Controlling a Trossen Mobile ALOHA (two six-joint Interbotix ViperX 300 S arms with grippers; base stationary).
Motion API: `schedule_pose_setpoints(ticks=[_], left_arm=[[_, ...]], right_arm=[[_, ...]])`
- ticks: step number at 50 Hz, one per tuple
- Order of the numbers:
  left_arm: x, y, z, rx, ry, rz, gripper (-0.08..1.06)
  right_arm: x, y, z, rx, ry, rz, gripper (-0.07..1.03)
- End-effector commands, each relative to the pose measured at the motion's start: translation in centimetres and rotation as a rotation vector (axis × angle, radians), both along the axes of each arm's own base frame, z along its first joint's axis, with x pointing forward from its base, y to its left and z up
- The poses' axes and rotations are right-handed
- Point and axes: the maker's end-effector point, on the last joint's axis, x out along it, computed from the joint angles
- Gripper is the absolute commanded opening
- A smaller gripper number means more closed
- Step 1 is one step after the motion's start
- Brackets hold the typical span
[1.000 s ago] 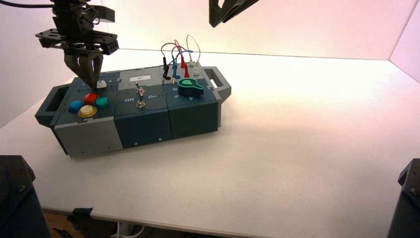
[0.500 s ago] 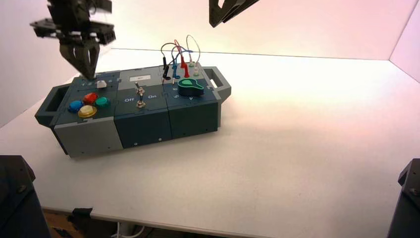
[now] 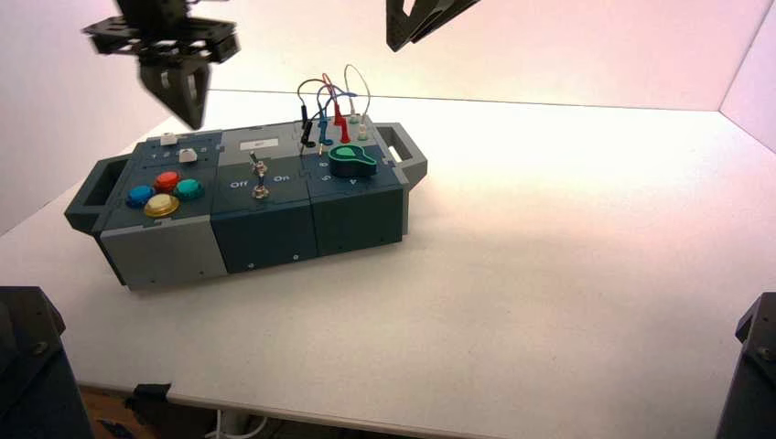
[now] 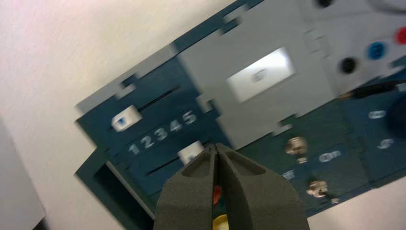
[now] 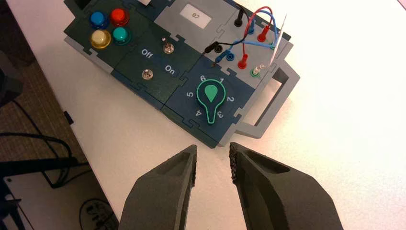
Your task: Move the bottom slider to position 4.
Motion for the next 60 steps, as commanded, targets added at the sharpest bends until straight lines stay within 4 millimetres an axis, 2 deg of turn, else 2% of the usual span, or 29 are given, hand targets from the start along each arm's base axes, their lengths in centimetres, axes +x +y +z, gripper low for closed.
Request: schedule_pose_setpoints(ticks=[1, 19, 42, 60], left_arm=[[1.2, -0.5, 0.7, -0.009, -0.028, 0.000, -0.03], [0.5, -0.2, -1.7, 0.017, 0.045, -0.008, -0.03], [0.0, 1.0, -2.6, 0.039, 0.077, 0.005, -0.03], [-0.2, 1.1, -3.5, 0.047, 0.103, 0.003, -0.03]], right_arm=[[0.5, 0.3, 1.0, 0.024, -0.024, -0.003, 0.38], [0.5, 0.3, 1.1, 0.022, -0.026, 0.000, 0.38], [0.5, 0.3, 1.1, 0.023, -0.027, -0.002, 0.38], [0.5, 0.3, 1.1, 0.022, -0.026, -0.002, 0.38]])
